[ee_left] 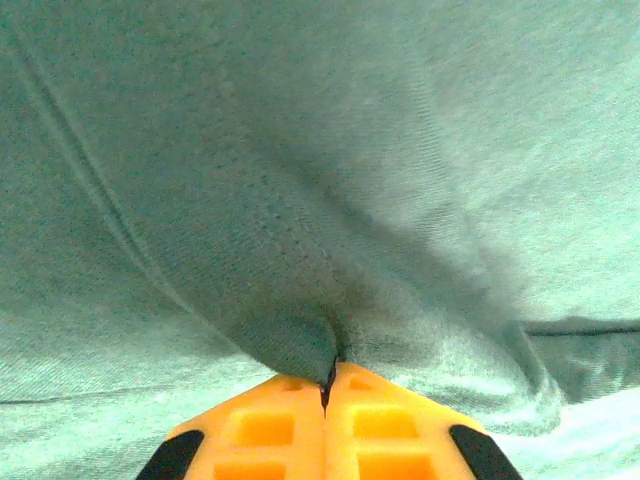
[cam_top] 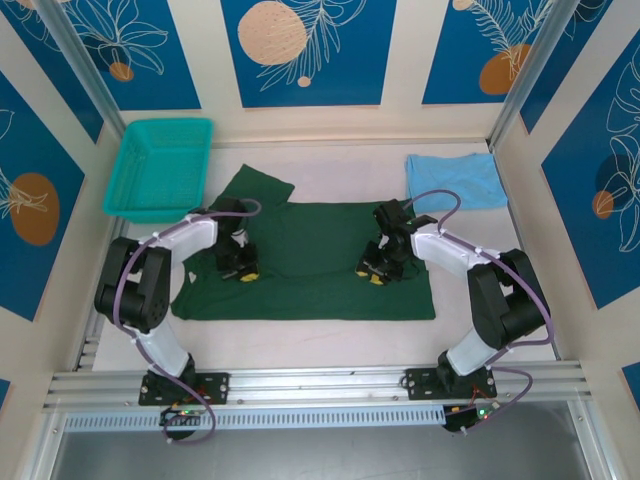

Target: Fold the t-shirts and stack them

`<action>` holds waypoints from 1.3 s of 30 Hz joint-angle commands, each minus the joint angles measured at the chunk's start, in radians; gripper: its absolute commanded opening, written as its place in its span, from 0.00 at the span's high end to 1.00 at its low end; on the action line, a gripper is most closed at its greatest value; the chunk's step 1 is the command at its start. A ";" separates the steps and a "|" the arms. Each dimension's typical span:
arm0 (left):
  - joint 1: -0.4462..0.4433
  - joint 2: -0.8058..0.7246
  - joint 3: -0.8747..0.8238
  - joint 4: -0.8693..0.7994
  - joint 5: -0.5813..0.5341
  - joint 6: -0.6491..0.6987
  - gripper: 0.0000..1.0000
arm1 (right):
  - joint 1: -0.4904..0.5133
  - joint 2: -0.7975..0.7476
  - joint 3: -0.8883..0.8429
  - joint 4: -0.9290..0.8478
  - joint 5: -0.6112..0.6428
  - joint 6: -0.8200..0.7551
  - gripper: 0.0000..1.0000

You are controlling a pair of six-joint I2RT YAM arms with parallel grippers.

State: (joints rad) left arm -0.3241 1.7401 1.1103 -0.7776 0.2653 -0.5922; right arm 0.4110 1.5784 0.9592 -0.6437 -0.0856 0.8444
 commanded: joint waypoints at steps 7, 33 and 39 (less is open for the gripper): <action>-0.089 0.113 0.193 -0.088 -0.141 0.075 1.00 | -0.009 -0.023 -0.004 -0.020 -0.003 0.001 0.68; -0.151 0.356 0.600 -0.156 -0.067 0.209 0.78 | -0.106 -0.097 -0.029 -0.116 0.066 0.076 0.67; -0.129 0.268 0.520 -0.188 -0.131 0.065 0.34 | -0.111 -0.126 -0.061 -0.103 0.067 0.080 0.67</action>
State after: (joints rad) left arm -0.4618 2.0766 1.6619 -0.9146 0.1528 -0.4564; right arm 0.3058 1.4860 0.9192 -0.7265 -0.0250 0.9058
